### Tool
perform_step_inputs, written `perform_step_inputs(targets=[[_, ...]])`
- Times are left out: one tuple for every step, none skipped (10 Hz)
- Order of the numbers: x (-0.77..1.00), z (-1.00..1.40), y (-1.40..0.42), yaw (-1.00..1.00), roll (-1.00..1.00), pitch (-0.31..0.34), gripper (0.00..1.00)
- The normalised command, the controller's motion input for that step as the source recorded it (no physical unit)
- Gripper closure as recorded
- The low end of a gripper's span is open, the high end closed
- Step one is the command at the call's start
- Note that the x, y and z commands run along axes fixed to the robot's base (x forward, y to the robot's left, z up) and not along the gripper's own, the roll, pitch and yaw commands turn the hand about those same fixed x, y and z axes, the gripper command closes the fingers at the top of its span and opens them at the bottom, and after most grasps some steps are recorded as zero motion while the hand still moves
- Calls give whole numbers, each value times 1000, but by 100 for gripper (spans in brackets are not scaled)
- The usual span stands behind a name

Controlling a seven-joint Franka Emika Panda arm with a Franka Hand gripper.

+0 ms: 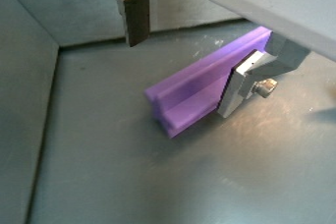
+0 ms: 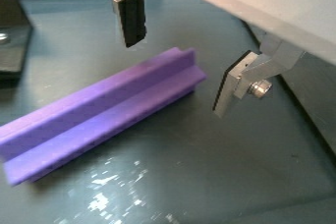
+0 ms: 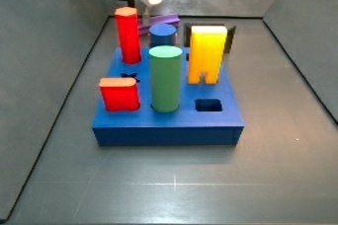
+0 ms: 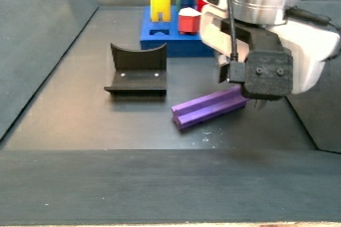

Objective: Pick up the star object. Move up. Place the star object on the fixture. Regrasp the star object. Move to above the board. Insert the star object.
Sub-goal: Pick up the star object.

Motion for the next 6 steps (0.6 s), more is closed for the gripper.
perform_step_inputs(targets=[[-11,-180,100,-191,-487,-70,0],[106,-597,14,-220,-264,0,0],[317,-823,11,-169,-147,0,0],[466,-854,43,-100,-133,-3,0],[497,-826,29,-103,-149,-29,0],[526,-811,17,-103,-153,-51,0]])
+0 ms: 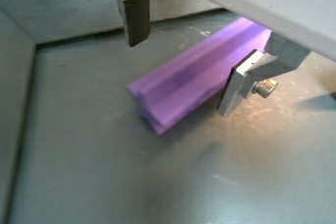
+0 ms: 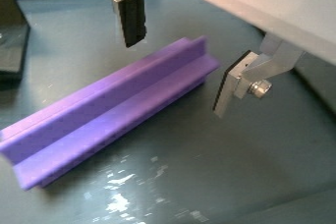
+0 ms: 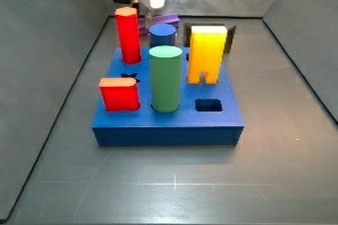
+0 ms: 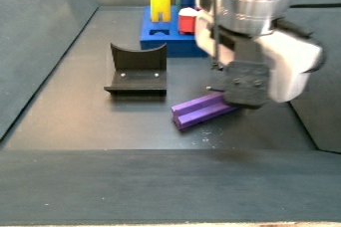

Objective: Pick up the star object. Move up. Place the star object on the fixture. Regrasp the star object. Move to above the board. Insert the star object.
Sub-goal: Pick up the star object.

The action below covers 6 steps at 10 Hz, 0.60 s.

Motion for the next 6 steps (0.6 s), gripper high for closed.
perform_step_inputs(targets=[[500,-786,0,-157,-166,-74,0],[351,-709,0,-249,-214,-67,0],[274,-697,0,-271,-219,-40,0],[243,-669,0,-269,-234,-26,0],[243,-651,0,-260,-243,-21,0],[129,-540,0,-251,-290,-3,0]])
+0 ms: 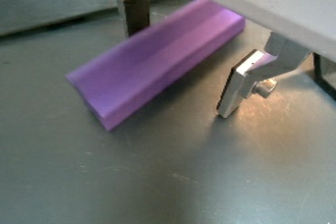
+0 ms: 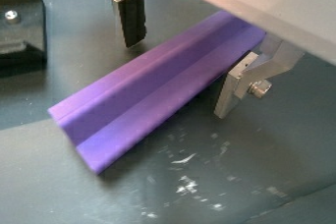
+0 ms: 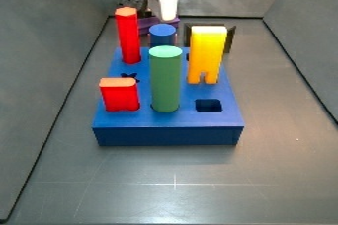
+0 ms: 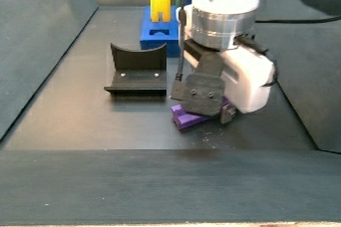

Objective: Pick up the star object. Move up. Place the star object on the fixture. Regrasp the star object. Move to above the board. Insert the star object.
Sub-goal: Pick up the star object.

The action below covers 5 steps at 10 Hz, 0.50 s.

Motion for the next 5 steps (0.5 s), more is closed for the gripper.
perform_step_inputs(targets=[[-49,-263,74,-120,-249,-220,0],[0,0,40,0,-10,0,0],[0,0,0,0,0,0,0],[0,0,0,0,0,0,100],[0,0,0,0,0,0,100]])
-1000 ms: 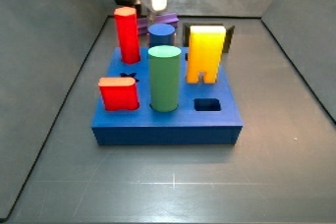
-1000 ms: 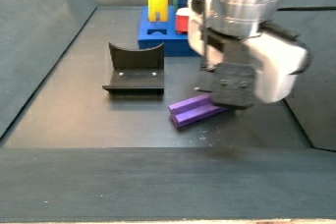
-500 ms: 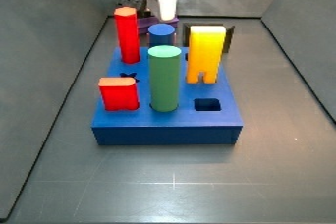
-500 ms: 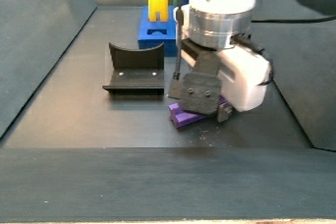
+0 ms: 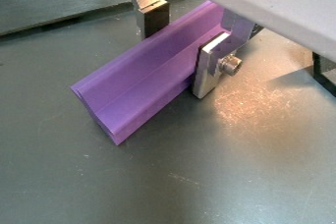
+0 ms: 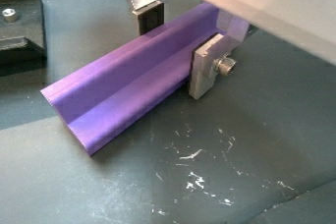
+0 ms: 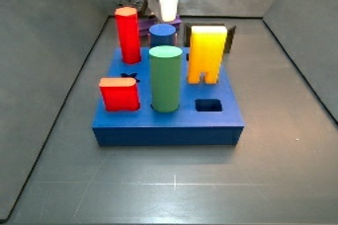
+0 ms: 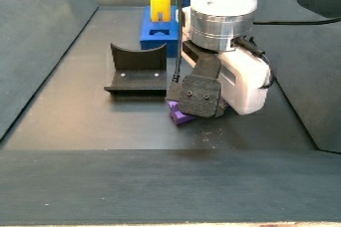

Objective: Pick up the star object. Move up. Place the star object on the fixture. Regrasp the star object. Move to above the board. Insert the star object.
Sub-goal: Pick up the star object.

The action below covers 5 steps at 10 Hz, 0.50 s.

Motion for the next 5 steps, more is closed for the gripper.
perform_step_inputs(targets=[[0,0,0,0,0,0,100],[0,0,0,0,0,0,100],[0,0,0,0,0,0,100],[0,0,0,0,0,0,100],[0,0,0,0,0,0,100]])
